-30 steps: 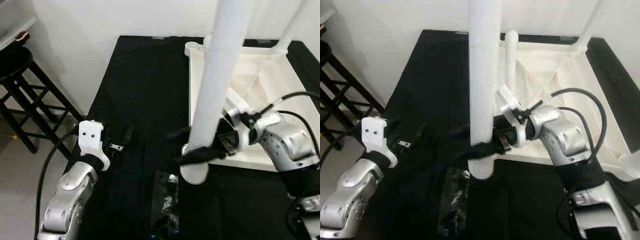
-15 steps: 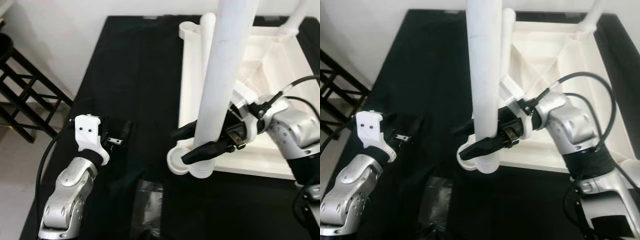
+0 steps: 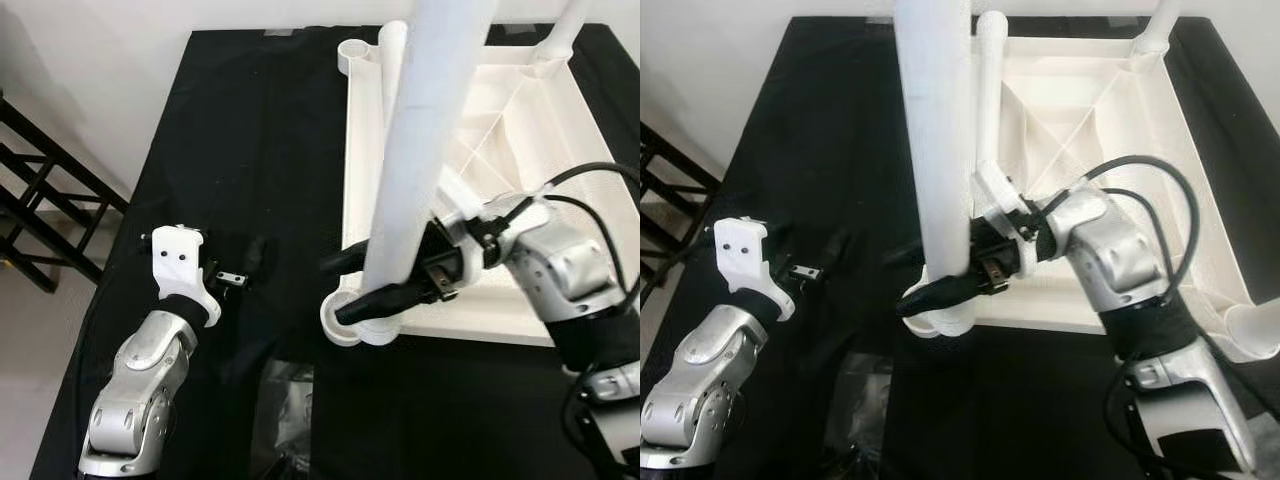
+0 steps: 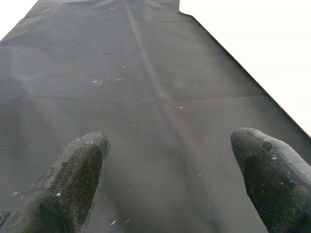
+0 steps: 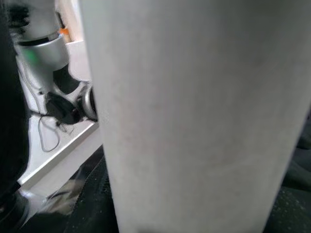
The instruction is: Building children table
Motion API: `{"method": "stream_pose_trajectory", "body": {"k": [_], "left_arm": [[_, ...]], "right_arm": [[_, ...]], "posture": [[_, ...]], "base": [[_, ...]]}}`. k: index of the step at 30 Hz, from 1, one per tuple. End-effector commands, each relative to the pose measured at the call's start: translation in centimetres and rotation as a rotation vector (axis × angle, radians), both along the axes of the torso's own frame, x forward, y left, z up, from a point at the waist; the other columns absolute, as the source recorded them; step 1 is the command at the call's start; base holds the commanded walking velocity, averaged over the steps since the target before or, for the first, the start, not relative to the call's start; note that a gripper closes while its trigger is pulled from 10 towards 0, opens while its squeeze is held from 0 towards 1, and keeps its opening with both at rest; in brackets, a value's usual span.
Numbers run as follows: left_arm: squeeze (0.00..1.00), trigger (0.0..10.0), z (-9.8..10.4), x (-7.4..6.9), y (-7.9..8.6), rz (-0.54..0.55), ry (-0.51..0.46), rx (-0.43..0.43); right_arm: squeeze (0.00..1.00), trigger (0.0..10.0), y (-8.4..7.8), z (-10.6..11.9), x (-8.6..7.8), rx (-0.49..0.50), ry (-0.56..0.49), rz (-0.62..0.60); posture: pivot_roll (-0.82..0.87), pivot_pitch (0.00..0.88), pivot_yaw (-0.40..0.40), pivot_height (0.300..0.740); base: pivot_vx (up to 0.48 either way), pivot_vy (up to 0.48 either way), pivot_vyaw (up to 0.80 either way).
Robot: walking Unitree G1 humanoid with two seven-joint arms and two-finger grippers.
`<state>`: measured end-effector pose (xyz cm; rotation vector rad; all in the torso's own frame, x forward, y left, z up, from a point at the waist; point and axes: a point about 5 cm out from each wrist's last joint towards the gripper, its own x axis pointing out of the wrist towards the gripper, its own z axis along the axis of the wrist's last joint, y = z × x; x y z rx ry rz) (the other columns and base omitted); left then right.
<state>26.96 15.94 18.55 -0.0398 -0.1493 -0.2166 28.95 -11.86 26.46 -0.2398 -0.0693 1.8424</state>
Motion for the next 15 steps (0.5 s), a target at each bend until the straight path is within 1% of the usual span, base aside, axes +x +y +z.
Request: {"method": "stream_pose_trajectory", "body": {"k": [1,5,10,15], "left_arm": [[0.00,10.0,-0.5,-0.2,0.4,0.020,0.027,0.010],[0.00,10.0,-0.6,-0.2,0.6,0.028,0.027,0.011],[0.00,10.0,-0.7,-0.2,0.5,0.033,0.028,0.015],[0.00,10.0,-0.6,-0.3,0.6,0.038,0.027,0.016]], "right_arm": [[0.00,10.0,0.4,-0.1,0.0,-0.007,-0.002,0.008],[0.00,10.0,0.7,-0.3,0.1,-0.005,0.003,0.005],[0.00,10.0,0.8,-1.1,0.6,-0.031,0.003,-0.016],[0.00,10.0,1.0,-1.7,1.3,-0.051,0.004,-0.064]], "posture": [[0.07,0.313,0.009,0.740],[0.07,0.314,0.004,0.740],[0.07,0.315,0.002,0.740],[0.07,0.316,0.000,0.740]], "base": [[0.000,0.000,0.00],[0.000,0.000,0.00],[0.000,0.000,0.00],[0.000,0.000,0.00]]}}
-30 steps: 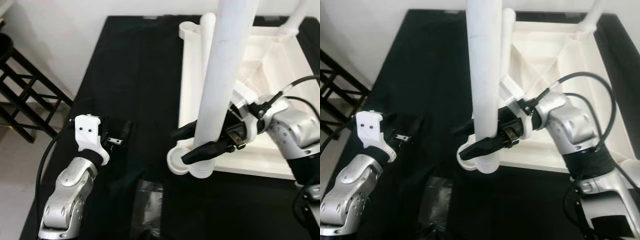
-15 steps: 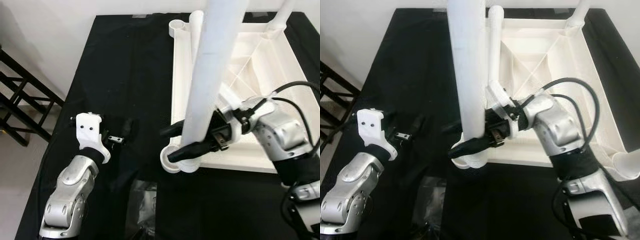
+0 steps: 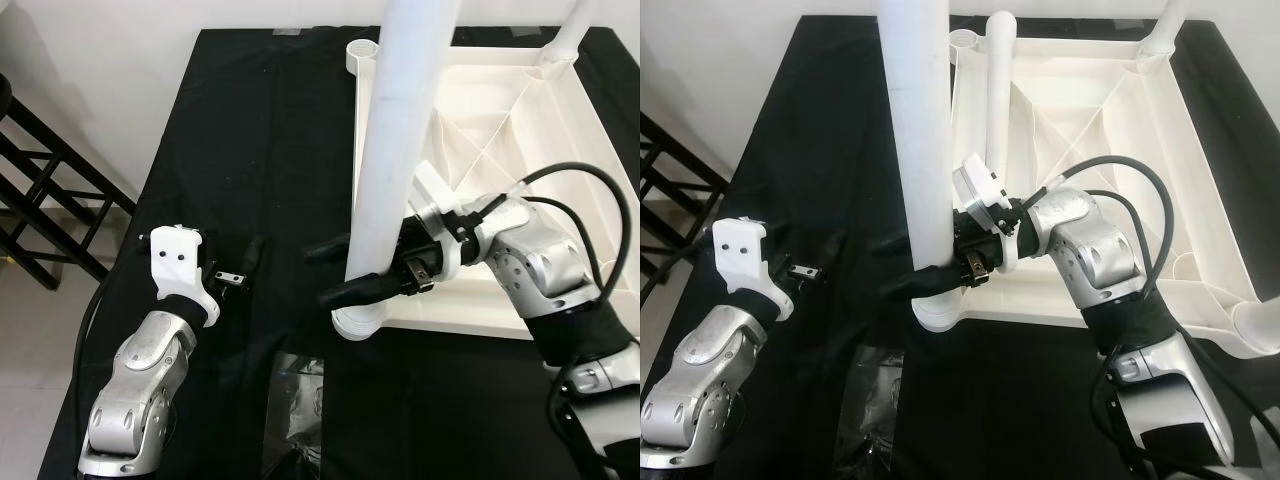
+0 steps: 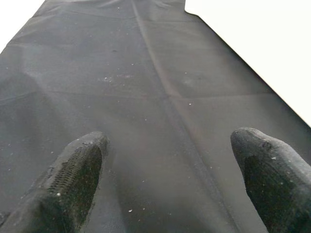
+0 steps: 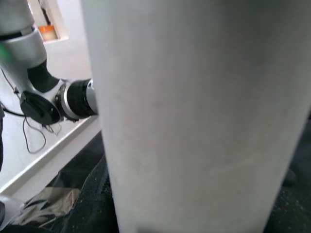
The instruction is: Building children table
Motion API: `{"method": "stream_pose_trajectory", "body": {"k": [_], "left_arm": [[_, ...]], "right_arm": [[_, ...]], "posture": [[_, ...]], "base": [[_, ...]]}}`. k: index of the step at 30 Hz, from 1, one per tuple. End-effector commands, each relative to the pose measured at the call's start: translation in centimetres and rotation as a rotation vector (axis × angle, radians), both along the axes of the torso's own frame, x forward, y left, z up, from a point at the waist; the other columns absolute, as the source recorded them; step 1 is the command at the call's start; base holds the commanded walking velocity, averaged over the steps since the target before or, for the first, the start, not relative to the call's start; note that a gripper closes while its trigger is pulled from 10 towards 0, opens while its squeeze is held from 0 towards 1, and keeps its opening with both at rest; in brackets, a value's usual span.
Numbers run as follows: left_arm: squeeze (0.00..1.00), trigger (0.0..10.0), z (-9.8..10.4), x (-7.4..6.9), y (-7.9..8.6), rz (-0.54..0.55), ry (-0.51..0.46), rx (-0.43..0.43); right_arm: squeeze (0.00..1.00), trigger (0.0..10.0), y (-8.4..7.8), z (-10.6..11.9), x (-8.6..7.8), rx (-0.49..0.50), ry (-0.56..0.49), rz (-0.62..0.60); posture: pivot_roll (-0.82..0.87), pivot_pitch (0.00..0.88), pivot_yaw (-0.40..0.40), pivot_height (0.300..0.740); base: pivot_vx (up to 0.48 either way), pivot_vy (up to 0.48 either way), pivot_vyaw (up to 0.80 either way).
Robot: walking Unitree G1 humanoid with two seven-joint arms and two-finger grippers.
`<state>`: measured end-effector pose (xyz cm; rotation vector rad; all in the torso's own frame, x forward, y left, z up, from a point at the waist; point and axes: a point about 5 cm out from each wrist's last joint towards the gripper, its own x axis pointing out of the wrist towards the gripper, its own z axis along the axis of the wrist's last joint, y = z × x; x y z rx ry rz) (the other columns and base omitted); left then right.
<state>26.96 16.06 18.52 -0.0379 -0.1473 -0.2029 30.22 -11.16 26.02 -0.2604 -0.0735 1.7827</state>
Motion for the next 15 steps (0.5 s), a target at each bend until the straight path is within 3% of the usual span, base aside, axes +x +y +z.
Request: {"method": "stream_pose_trajectory", "body": {"k": [1,13,15], "left_arm": [[0.00,10.0,-0.6,-0.3,0.5,0.024,0.025,0.015],[0.00,10.0,-0.5,-0.3,0.4,0.024,0.021,0.019],[0.00,10.0,-0.5,-0.3,0.5,0.025,0.022,0.018]], "right_arm": [[0.00,10.0,0.3,-1.4,0.2,-0.049,0.030,-0.020],[0.00,10.0,-0.4,-2.3,0.3,-0.112,0.059,0.011],[0.00,10.0,-0.3,-3.2,-0.5,-0.189,0.016,0.074]], "posture": [[0.07,0.316,0.000,0.740],[0.07,0.320,-0.001,0.740],[0.07,0.319,0.000,0.740]], "base": [[0.000,0.000,0.00],[0.000,0.000,0.00],[0.000,0.000,0.00]]}}
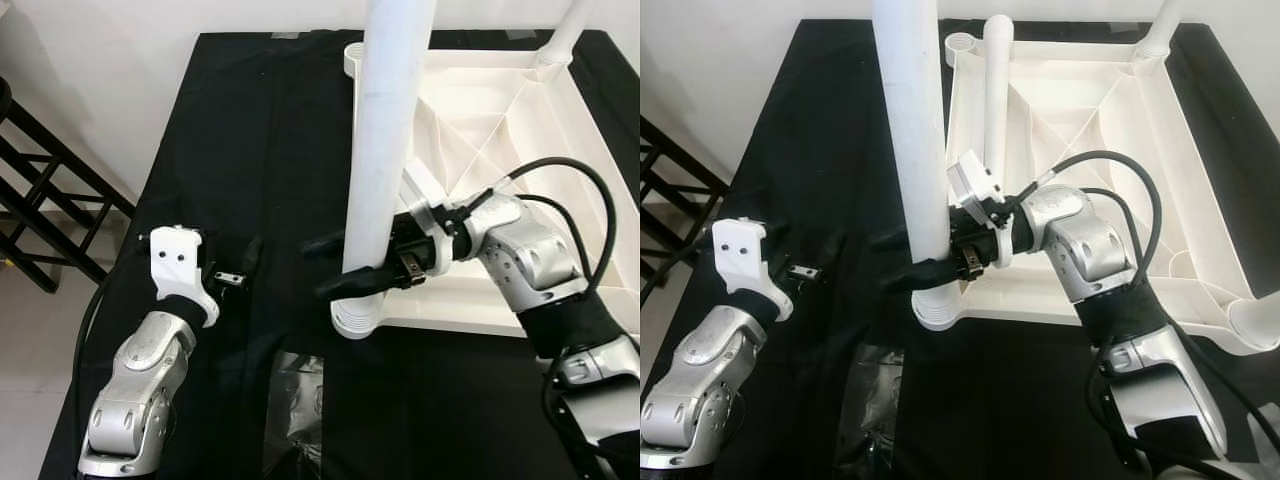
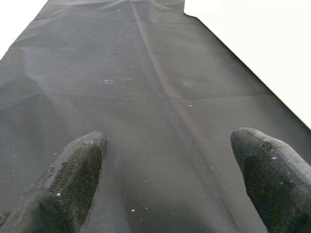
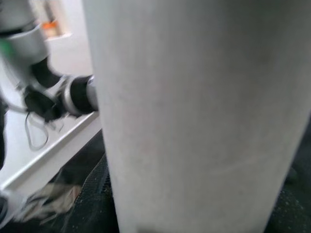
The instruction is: Building children table
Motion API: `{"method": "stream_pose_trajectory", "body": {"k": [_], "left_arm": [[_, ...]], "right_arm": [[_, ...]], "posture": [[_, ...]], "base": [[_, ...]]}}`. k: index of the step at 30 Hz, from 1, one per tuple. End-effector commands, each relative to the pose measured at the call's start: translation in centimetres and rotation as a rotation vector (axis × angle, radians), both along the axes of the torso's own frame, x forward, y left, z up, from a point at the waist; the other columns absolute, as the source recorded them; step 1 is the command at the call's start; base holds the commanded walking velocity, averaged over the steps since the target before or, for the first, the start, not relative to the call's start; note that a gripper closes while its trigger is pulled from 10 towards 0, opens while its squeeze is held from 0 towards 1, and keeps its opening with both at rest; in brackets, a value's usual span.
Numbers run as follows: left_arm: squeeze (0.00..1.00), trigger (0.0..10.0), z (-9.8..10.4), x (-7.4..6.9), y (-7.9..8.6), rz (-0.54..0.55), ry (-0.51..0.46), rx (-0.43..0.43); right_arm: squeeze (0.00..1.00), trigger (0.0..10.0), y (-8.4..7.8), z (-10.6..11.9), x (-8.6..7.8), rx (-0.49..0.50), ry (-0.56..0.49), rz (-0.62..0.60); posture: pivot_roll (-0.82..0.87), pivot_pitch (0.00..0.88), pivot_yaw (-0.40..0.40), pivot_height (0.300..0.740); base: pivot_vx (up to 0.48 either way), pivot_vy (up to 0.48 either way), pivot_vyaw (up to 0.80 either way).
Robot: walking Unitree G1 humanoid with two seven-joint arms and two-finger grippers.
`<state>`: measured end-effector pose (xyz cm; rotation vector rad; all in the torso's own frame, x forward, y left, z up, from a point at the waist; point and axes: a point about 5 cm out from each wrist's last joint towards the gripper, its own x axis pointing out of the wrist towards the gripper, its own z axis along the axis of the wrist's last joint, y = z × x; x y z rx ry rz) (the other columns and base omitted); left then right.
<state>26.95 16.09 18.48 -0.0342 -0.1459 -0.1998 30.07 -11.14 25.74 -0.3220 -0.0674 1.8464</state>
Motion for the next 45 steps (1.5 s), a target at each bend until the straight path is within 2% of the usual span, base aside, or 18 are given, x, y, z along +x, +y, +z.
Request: {"method": "stream_pose_trajectory", "body": {"k": [1,6,10,15,20,23,26,31,34,36,37,39,45], "left_arm": [[0.00,10.0,-0.5,-0.3,0.4,0.021,0.021,0.014],[0.00,10.0,-0.5,-0.3,0.4,0.019,0.021,0.014],[0.00,10.0,-0.5,-0.4,0.3,0.016,0.020,0.013],[0.00,10.0,-0.5,-0.4,0.3,0.015,0.020,0.014],[0.00,10.0,-0.5,-0.4,0.3,0.014,0.022,0.014],[0.00,10.0,-0.6,-0.4,0.2,0.008,0.024,0.014],[0.00,10.0,-0.6,-0.2,0.3,0.004,0.024,0.016],[0.00,10.0,-0.5,-0.2,0.3,0.003,0.021,0.018],[0.00,10.0,-0.5,-0.2,0.2,0.001,0.021,0.018],[0.00,10.0,-0.4,-0.3,0.2,-0.001,0.022,0.019],[0.00,10.0,-0.4,-0.3,0.2,-0.001,0.022,0.019],[0.00,10.0,-0.4,-0.3,0.2,-0.002,0.022,0.019],[0.00,10.0,-0.4,-0.2,0.2,-0.001,0.021,0.019]], "right_arm": [[0.00,10.0,-0.3,-2.9,-0.3,-0.147,0.044,0.005],[0.00,10.0,-0.2,-3.9,-0.7,-0.183,0.054,0.035],[0.00,10.0,-0.2,-5.1,-0.1,-0.217,0.083,-0.022],[0.00,10.0,-0.1,-5.6,0.1,-0.220,0.049,-0.055],[0.00,10.0,-0.2,-6.2,-0.5,-0.196,0.074,-0.069],[0.00,10.0,-0.5,-6.2,-0.5,-0.091,0.193,-0.151],[0.00,10.0,-0.4,-5.0,-0.5,0.026,0.273,-0.154],[0.00,10.0,-0.5,-4.7,-0.6,0.067,0.309,-0.141],[0.00,10.0,-0.5,-5.2,-1.0,0.049,0.299,-0.128],[0.00,10.0,-0.5,-6.1,-1.4,-0.043,0.234,-0.116],[0.00,10.0,-0.5,-6.1,-1.4,-0.043,0.234,-0.116],[0.00,10.0,-0.6,-6.9,-1.7,-0.137,0.175,-0.105],[0.00,10.0,-0.7,-7.6,-1.6,-0.242,0.088,-0.113]], "posture": [[0.07,0.319,0.000,0.740],[0.07,0.317,0.001,0.740],[0.07,0.315,0.004,0.740],[0.07,0.312,0.002,0.740],[0.07,0.308,0.005,0.740],[0.07,0.302,0.012,0.740],[0.07,0.302,0.016,0.740],[0.07,0.303,0.017,0.740],[0.07,0.305,0.020,0.740],[0.07,0.310,0.023,0.740],[0.07,0.310,0.023,0.740],[0.08,0.310,0.022,0.740],[0.07,0.313,0.021,0.740]], "base": [[0.000,0.000,0.00],[0.000,0.000,0.00],[0.000,0.000,0.00],[0.000,0.000,0.00],[0.000,0.000,0.00],[0.000,0.000,0.00],[0.000,0.000,0.00],[0.000,0.000,0.00],[0.000,0.000,0.00],[0.000,0.000,0.00],[0.000,0.000,0.00],[0.000,0.000,0.00],[0.000,0.000,0.00]]}}
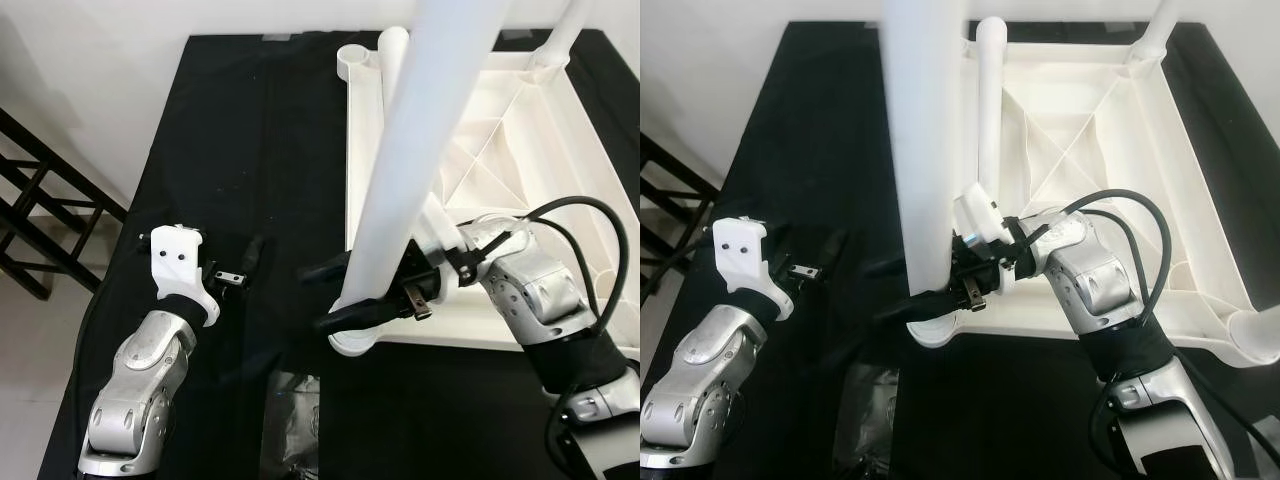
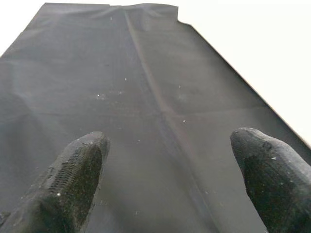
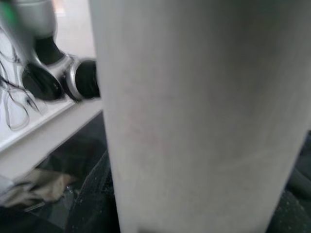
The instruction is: Building children table
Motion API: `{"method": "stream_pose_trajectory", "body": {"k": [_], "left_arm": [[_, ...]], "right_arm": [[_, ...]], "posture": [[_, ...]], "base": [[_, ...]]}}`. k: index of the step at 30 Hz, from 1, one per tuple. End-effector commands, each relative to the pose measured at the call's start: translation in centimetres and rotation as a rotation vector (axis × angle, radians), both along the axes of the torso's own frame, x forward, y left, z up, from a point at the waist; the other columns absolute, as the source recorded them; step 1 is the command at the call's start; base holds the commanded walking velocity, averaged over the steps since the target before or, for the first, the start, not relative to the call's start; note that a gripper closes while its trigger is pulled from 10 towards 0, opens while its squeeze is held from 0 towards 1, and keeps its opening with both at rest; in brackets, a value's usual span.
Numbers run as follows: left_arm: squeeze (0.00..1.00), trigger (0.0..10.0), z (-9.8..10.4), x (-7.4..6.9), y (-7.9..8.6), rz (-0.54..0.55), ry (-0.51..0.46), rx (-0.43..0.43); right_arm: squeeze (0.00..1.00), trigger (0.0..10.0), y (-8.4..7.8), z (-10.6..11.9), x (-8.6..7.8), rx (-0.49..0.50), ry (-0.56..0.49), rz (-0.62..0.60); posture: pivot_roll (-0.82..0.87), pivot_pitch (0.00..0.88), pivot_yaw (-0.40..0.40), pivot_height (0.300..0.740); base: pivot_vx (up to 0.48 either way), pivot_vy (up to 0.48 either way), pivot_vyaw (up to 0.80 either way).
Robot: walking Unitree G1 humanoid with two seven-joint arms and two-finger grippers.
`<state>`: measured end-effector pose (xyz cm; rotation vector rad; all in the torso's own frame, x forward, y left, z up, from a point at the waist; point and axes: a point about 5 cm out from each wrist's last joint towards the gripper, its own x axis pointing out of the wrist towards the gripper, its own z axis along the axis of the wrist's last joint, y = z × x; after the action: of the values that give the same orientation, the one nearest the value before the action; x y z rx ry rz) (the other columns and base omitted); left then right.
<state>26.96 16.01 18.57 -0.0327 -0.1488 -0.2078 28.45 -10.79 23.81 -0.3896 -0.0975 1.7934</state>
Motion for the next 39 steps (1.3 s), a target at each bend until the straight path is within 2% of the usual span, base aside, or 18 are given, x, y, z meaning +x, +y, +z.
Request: {"method": "stream_pose_trajectory", "body": {"k": [1,2,5,12,16,18,19,21,24,28,32,39], "left_arm": [[0.00,10.0,-0.5,-0.2,0.3,0.007,0.024,0.017],[0.00,10.0,-0.5,-0.2,0.3,0.007,0.024,0.016],[0.00,10.0,-0.5,-0.3,0.2,0.008,0.025,0.015],[0.00,10.0,-0.6,-0.3,0.3,0.011,0.026,0.014],[0.00,10.0,-0.6,-0.3,0.3,0.012,0.026,0.015],[0.00,10.0,-0.5,-0.2,0.3,0.009,0.026,0.016],[0.00,10.0,-0.5,-0.2,0.3,0.009,0.026,0.016],[0.00,10.0,-0.5,-0.2,0.3,0.006,0.025,0.017],[0.00,10.0,-0.5,-0.1,0.3,0.003,0.025,0.018],[0.00,10.0,-0.5,-0.1,0.3,0.002,0.025,0.018],[0.00,10.0,-0.5,-0.1,0.3,0.003,0.023,0.018],[0.00,10.0,-0.5,-0.1,0.3,0.005,0.023,0.017]], "right_arm": [[0.00,10.0,-1.0,-5.7,0.2,-0.250,0.132,-0.087],[0.00,10.0,-1.0,-5.7,0.7,-0.280,0.078,-0.109],[0.00,10.0,-0.8,-5.4,1.2,-0.294,0.034,-0.127],[0.00,10.0,-0.9,-5.4,1.2,-0.264,0.063,-0.136],[0.00,10.0,-1.0,-5.3,1.3,-0.194,0.108,-0.178],[0.00,10.0,-1.0,-4.9,1.6,-0.080,0.173,-0.241],[0.00,10.0,-1.0,-4.9,1.6,-0.080,0.173,-0.241],[0.00,10.0,-1.1,-4.5,1.6,0.012,0.233,-0.261],[0.00,10.0,-1.3,-4.3,1.5,0.064,0.270,-0.256],[0.00,10.0,-1.4,-4.2,1.4,0.077,0.281,-0.254],[0.00,10.0,-1.7,-3.8,1.6,0.194,0.328,-0.259],[0.00,10.0,-1.5,-4.0,1.6,0.262,0.353,-0.289]], "posture": [[0.07,0.313,0.021,0.740],[0.07,0.314,0.017,0.740],[0.07,0.315,0.015,0.740],[0.07,0.316,0.015,0.740],[0.07,0.316,0.018,0.740],[0.07,0.316,0.022,0.740],[0.07,0.316,0.022,0.740],[0.07,0.315,0.024,0.740],[0.07,0.314,0.027,0.740],[0.07,0.314,0.027,0.740],[0.07,0.314,0.023,0.740],[0.07,0.314,0.023,0.740]], "base": [[0.000,0.000,0.00],[0.000,0.000,0.00],[0.000,0.000,0.00],[0.000,0.000,0.00],[0.000,0.000,0.00],[0.000,0.000,0.00],[0.000,0.000,0.00],[0.000,0.000,0.00],[0.000,0.000,0.00],[0.000,0.000,0.00],[0.000,0.000,0.00],[0.000,0.000,0.00]]}}
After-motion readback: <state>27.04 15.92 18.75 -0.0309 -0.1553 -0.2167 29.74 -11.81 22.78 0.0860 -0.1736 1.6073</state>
